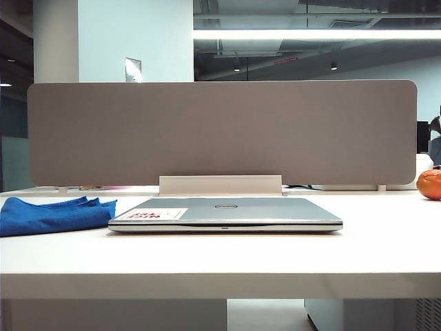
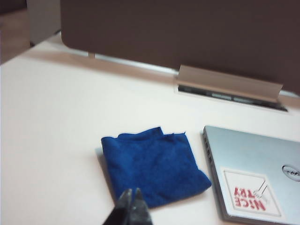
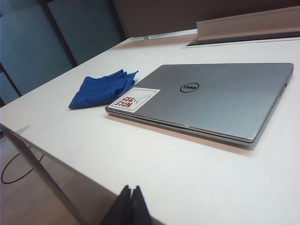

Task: Pick up the blue rag and put it over the laptop.

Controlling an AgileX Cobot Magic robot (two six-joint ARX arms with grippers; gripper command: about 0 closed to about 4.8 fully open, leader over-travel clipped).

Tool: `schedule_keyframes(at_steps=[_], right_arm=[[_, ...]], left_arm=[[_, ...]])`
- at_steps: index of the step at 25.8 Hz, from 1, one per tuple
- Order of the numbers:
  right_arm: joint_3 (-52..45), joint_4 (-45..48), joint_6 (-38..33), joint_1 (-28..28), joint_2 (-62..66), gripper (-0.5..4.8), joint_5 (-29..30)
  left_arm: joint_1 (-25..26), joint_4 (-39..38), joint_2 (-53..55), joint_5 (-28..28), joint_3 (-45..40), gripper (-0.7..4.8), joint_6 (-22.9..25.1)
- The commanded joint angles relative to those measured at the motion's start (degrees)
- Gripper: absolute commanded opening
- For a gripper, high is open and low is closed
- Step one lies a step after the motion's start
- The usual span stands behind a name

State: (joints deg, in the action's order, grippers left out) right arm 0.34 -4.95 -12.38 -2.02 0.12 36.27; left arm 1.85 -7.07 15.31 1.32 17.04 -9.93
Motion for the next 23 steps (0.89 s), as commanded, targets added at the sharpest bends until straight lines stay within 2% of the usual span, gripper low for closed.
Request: schedule_keyframes(at_steps=[1, 5, 10, 13, 19, 21, 23], right_arm=[[-0.3, 0.9, 0.0, 0.0, -0.1, -0.05, 0.1], [-0.3, 0.9, 0.0, 0.0, -0.1, -0.05, -0.1], [-0.3, 0.9, 0.0, 0.0, -0.1, -0.05, -0.1], [-0.3, 0.9, 0.0, 0.0, -0.1, -0.05, -0.1], [-0.3, 0.8, 0.0, 0.0, -0.1, -0.05, -0.2], [-0.3, 0.9, 0.0, 0.0, -0.1, -0.05, -0.2], [-0.3, 0.8, 0.0, 0.0, -0.1, -0.05, -0.2]], left_arm=[[0.0, 0.2, 10.8, -0.2, 6.2, -0.06, 0.2], [0.0, -0.2, 24.0, 0.5, 13.7, -0.06, 0.1], [0.0, -1.6, 35.3, 0.6, 20.3, -0.06, -0.3], [0.0, -1.6, 41.6, 1.5, 24.2, -0.05, -2.3], [0.0, -0.6, 49.1, 1.6, 25.7, -0.05, -2.6], [0.0, 0.0, 51.7, 3.9, 25.8, -0.05, -2.9], [0.0, 0.9, 54.9, 5.2, 25.8, -0.04, -5.4]])
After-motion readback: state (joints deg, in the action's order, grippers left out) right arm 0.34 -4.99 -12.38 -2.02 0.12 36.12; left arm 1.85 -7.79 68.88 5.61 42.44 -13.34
